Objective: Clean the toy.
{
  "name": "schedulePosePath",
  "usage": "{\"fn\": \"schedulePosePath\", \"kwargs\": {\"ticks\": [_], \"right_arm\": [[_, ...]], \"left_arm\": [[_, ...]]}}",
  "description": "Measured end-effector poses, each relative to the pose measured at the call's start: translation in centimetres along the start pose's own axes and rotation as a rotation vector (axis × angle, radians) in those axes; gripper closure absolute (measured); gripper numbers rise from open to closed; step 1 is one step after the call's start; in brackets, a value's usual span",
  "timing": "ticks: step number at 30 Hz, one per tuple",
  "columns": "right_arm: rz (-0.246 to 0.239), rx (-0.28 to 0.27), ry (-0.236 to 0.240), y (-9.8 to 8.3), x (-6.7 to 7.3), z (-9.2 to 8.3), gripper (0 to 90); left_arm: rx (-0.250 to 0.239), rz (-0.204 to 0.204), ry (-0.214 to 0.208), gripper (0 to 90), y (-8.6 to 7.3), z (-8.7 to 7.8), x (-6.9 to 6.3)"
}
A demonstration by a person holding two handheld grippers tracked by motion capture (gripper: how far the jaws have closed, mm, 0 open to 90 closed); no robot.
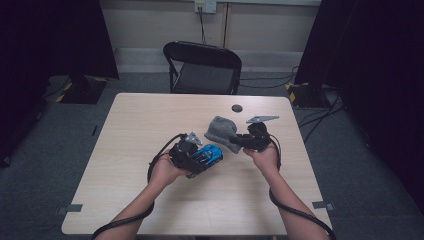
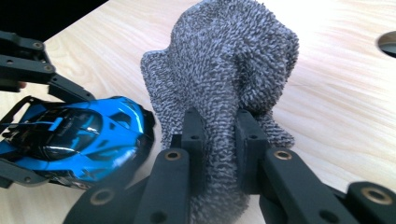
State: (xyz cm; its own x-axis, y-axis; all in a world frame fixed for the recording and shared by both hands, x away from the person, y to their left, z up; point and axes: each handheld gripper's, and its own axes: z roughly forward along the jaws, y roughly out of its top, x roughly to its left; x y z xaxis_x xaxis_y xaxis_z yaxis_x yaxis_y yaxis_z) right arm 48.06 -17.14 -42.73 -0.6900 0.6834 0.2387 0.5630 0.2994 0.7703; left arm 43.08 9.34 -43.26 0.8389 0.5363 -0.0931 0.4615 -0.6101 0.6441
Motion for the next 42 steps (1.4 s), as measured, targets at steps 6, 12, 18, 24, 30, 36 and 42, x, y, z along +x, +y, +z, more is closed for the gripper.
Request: {"fn": "schedulePosePath", "kwargs": {"ticks": [6,12,18,24,30,36,42], "right_arm": [[-0.015,0.01,0.025,0.0,0.4,0.5,77.4],[-0.022,0.02,0.036,-0.1,0.6,0.8,77.4],[-0.032,0.036,0.063,-0.2,0.9,1.1,77.4],[-0.045,0.051,0.083,-0.5,1.1,1.2,77.4],[-0.04,0.061,0.098,-0.8,1.0,1.1,77.4],[-0.049,0.062,0.111,-1.1,1.2,0.8,77.4],[-0.046,0.07,0.126,-1.8,1.2,0.7,77.4]], "left_arm": [[0.01,0.004,-0.007,28.3,0.0,0.3,-0.1],[0.013,0.01,-0.011,28.3,0.1,0.5,-0.2],[0.021,0.015,-0.008,28.3,0.2,0.6,-0.1],[0.03,0.011,0.007,28.3,0.0,0.7,0.4],[0.032,0.003,0.03,28.3,-0.2,0.5,0.9],[0.031,-0.011,0.049,28.3,-0.3,0.3,1.5],[0.035,-0.031,0.069,28.3,-0.5,0.1,2.2]]}}
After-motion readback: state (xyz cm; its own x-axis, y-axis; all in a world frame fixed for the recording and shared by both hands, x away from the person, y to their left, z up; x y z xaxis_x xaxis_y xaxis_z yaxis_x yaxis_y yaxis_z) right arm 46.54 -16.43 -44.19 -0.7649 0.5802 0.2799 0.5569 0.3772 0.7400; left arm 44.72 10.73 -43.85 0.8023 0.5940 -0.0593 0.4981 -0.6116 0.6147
